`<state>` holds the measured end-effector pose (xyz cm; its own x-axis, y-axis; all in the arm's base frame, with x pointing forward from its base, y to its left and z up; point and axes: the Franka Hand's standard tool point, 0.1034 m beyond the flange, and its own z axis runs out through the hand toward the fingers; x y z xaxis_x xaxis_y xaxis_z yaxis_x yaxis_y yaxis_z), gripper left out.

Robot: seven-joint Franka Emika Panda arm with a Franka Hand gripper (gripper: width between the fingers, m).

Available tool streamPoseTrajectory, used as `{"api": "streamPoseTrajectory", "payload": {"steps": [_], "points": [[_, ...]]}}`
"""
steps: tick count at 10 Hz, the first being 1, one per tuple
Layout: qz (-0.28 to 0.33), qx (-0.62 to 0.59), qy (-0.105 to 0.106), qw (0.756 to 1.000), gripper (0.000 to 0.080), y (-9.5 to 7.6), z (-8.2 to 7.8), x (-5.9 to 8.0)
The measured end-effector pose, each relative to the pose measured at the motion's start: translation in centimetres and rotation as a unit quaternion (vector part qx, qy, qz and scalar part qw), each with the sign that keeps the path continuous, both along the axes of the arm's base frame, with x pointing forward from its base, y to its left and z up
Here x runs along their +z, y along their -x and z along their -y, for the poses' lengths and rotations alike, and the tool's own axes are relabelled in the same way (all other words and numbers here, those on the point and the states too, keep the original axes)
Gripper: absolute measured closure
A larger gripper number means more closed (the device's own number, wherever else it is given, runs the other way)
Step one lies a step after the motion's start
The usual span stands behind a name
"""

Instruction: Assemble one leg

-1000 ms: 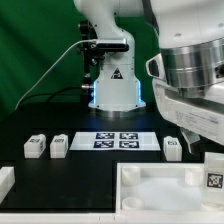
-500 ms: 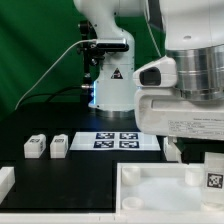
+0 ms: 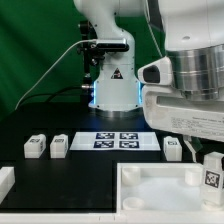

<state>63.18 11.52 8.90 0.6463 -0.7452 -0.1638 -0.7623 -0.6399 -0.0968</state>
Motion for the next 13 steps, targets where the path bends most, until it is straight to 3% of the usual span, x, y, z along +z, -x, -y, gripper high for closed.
{"api": "streamPoseTrajectory", "payload": {"steps": [2, 3, 5, 6, 8, 10, 11, 12, 13], "points": [[-0.022, -0.166, -0.017, 0.986, 0.0508, -0.4, 0.7, 0.2], [-0.031, -0.260, -0.028, 0.965, 0.0508, -0.3, 1.1, -0.1], [-0.035, -0.430, -0.054, 0.900, 0.0508, 0.1, 0.9, -0.3], [-0.037, -0.444, -0.058, 0.893, 0.0508, 0.1, 0.8, -0.3], [-0.033, -0.423, -0.057, 0.904, 0.0508, 0.1, 0.8, -0.3], [-0.027, -0.397, -0.055, 0.916, 0.0254, 0.1, 0.8, -0.4], [-0.010, -0.302, -0.042, 0.952, 0.0180, 0.1, 0.7, -0.5], [0.000, -0.175, -0.029, 0.984, 0.0180, 0.0, 0.4, -0.5], [0.007, -0.083, -0.024, 0.996, 0.0155, -0.2, 0.1, -0.4]]}}
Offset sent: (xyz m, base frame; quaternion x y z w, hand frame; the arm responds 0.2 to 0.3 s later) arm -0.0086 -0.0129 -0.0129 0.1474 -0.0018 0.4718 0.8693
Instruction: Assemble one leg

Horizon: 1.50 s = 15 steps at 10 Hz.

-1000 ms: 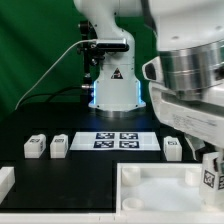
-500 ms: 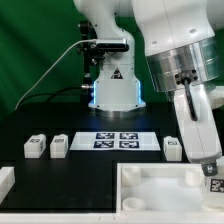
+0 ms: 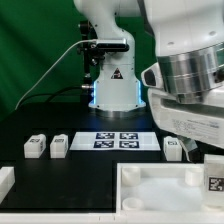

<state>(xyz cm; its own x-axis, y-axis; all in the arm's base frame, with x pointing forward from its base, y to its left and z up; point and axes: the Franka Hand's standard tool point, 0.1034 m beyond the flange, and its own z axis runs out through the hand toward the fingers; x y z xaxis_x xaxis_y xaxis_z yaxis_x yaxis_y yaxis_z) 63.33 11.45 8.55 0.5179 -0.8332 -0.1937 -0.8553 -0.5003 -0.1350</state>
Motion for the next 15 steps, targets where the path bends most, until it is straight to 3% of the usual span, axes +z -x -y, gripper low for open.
{"api": "streamPoseTrajectory", "payload": {"steps": [3, 5, 6, 7, 8, 9, 12, 13, 15], "points": [[0.039, 0.150, 0.013, 0.988, 0.0151, -0.2, 0.4, -0.2], [0.060, 0.310, 0.053, 0.947, 0.0151, -0.4, 0.5, -0.5], [0.058, 0.287, 0.048, 0.955, 0.0151, -0.4, 0.5, -0.5], [0.058, 0.287, 0.048, 0.955, 0.0275, -0.4, 0.5, -0.5], [0.051, 0.246, 0.045, 0.967, 0.0275, -0.4, 0.4, -0.5], [0.039, 0.189, 0.043, 0.980, 0.0460, -0.3, 0.2, -0.5], [0.010, 0.023, 0.028, 0.999, 0.0502, -0.6, 1.3, -0.3], [-0.015, -0.086, 0.016, 0.996, 0.0502, -0.4, 1.4, -0.4], [-0.036, -0.321, -0.015, 0.946, 0.0502, 0.3, 0.8, -0.8]]}}
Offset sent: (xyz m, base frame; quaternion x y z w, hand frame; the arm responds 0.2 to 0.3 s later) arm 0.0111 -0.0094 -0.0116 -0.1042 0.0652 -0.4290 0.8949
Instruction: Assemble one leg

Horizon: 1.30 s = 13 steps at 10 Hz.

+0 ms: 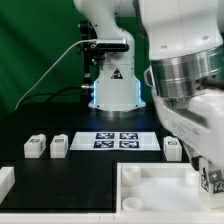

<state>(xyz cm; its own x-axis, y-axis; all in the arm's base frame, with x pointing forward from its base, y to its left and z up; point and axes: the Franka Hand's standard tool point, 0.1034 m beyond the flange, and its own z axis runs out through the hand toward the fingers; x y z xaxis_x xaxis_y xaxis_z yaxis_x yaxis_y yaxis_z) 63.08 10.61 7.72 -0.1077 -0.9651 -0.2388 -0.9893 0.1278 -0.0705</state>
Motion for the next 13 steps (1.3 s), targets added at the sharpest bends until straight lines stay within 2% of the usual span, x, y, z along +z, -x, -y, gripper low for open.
{"api": "streamPoseTrajectory", "payload": {"steps": [2, 5, 6, 7, 8, 9, 11, 12, 13], "points": [[-0.013, -0.094, -0.015, 0.995, 0.0502, 0.08, -0.38, 0.09], [-0.010, -0.076, -0.013, 0.997, 0.0502, 0.13, -0.38, -0.02], [-0.003, -0.043, -0.007, 0.999, 0.0323, 0.14, -0.32, -0.08], [0.020, 0.080, 0.009, 0.997, 0.0210, 0.19, -0.29, -0.21], [0.035, 0.149, 0.017, 0.988, 0.0210, 0.15, -0.42, -0.27], [0.048, 0.201, 0.023, 0.978, 0.0161, 0.14, -0.34, -0.27], [0.064, 0.274, 0.030, 0.959, 0.0153, 0.14, -0.31, -0.30], [0.072, 0.361, 0.043, 0.929, 0.0151, 0.31, -0.31, -0.38], [0.067, 0.470, 0.063, 0.878, 0.0151, 0.37, -0.60, -0.42]]}}
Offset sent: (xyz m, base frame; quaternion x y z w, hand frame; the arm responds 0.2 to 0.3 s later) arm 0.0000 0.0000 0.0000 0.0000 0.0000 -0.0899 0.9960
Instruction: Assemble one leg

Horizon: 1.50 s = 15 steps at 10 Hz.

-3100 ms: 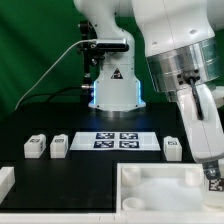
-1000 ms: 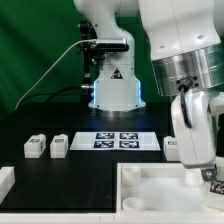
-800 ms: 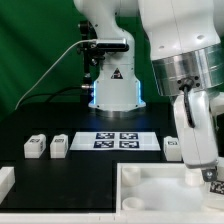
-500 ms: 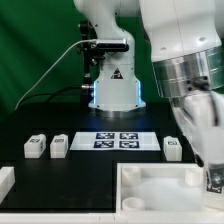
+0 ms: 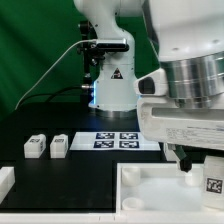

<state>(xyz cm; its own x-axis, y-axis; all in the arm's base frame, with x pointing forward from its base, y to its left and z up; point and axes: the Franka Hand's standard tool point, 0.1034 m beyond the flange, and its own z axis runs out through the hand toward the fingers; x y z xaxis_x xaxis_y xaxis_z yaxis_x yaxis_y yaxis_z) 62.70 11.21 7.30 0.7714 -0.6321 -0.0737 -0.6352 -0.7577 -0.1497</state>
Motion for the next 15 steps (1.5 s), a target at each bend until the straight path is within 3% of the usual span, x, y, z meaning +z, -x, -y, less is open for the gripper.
{"api": "streamPoseTrajectory", "payload": {"steps": [1, 2, 4, 5, 6, 7, 9, 10, 11, 14, 15], "points": [[0.004, 0.077, 0.021, 0.997, 0.0151, -0.17, -0.49, 0.23], [0.000, 0.041, 0.012, 0.999, 0.0151, -0.16, -0.70, 0.20], [-0.006, 0.006, 0.008, 1.000, 0.0408, -0.14, -0.76, 0.17], [-0.016, -0.054, 0.002, 0.998, 0.0408, -0.11, -0.96, 0.17], [-0.024, -0.094, 0.001, 0.995, 0.0502, -0.02, -0.88, 0.10], [-0.035, -0.164, -0.005, 0.986, 0.0502, -0.12, -0.88, 0.24], [-0.068, -0.412, -0.027, 0.908, 0.0503, -0.43, -1.26, 0.28], [-0.071, -0.493, -0.050, 0.866, 0.0503, -0.54, -1.47, -0.05], [-0.072, -0.519, -0.060, 0.849, 0.0504, -0.57, -1.37, -0.06], [-0.069, -0.491, -0.058, 0.866, 0.0505, -0.48, -1.42, -0.07], [-0.061, -0.442, -0.051, 0.893, 0.0497, -0.39, -1.27, -0.14]]}}
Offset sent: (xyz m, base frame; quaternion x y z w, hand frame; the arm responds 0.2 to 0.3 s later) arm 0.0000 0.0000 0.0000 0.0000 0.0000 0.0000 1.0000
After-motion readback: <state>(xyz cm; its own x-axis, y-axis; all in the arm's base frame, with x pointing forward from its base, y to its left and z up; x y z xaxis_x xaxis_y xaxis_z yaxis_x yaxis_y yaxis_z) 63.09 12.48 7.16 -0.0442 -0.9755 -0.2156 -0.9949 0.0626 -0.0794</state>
